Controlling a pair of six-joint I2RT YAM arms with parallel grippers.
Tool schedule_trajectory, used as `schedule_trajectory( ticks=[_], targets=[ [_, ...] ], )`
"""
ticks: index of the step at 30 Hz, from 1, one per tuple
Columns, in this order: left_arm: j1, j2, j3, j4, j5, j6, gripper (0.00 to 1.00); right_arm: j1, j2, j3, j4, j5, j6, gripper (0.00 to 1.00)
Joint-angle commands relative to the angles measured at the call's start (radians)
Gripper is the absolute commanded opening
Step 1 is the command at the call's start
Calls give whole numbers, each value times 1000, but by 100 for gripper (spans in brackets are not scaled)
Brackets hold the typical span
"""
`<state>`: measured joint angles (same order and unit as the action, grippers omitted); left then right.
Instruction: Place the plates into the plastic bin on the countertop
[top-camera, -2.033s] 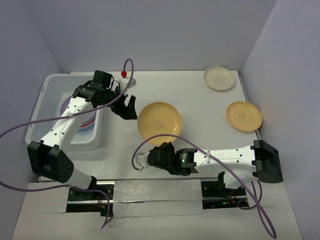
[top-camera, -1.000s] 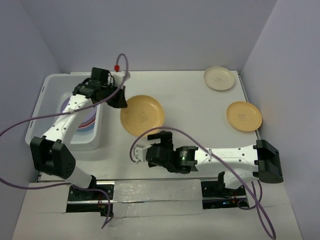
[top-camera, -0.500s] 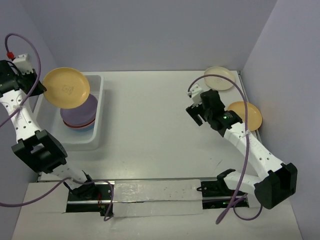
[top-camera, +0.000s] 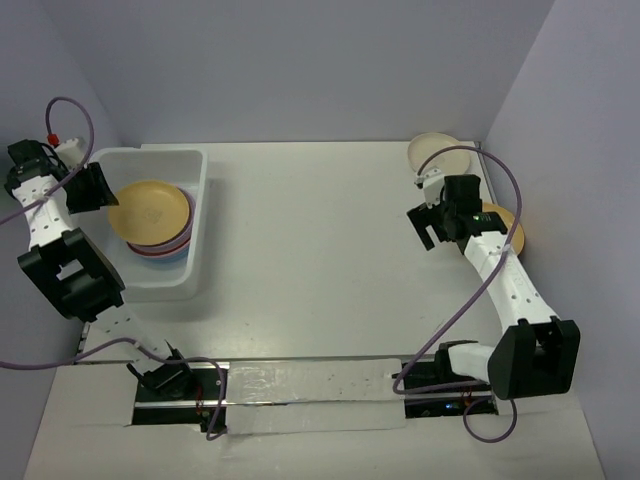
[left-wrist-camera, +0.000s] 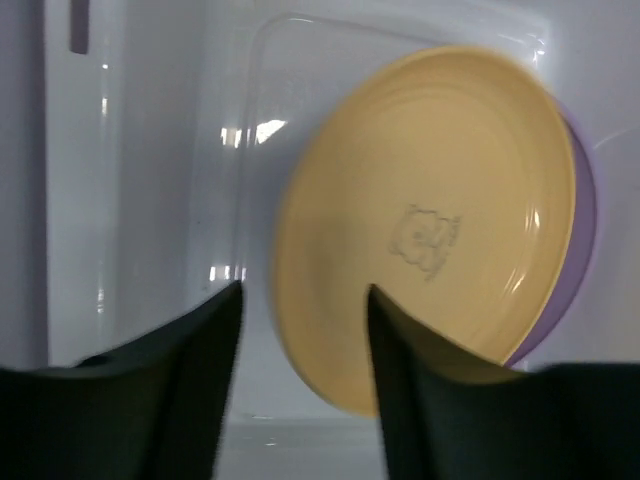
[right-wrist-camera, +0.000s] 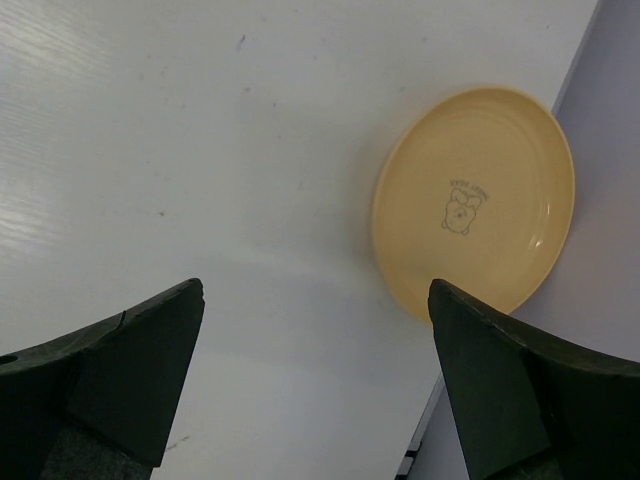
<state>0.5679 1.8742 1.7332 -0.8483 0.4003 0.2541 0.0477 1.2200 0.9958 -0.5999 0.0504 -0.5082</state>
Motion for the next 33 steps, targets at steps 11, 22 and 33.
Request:
schedule_trajectory(
  ticks=[11,22,33],
  targets=[
    [-322,-366,-52,132,-178,-51,99,-178,232,52,4,-11,-78,90],
    [-424,-422,-41,100,-173,-71,99,-283,495,164,51,-72,-147,76],
    [-424,-451,-74,113,-154,-62,99,-293,645,218,5,-159,-235,33]
  ],
)
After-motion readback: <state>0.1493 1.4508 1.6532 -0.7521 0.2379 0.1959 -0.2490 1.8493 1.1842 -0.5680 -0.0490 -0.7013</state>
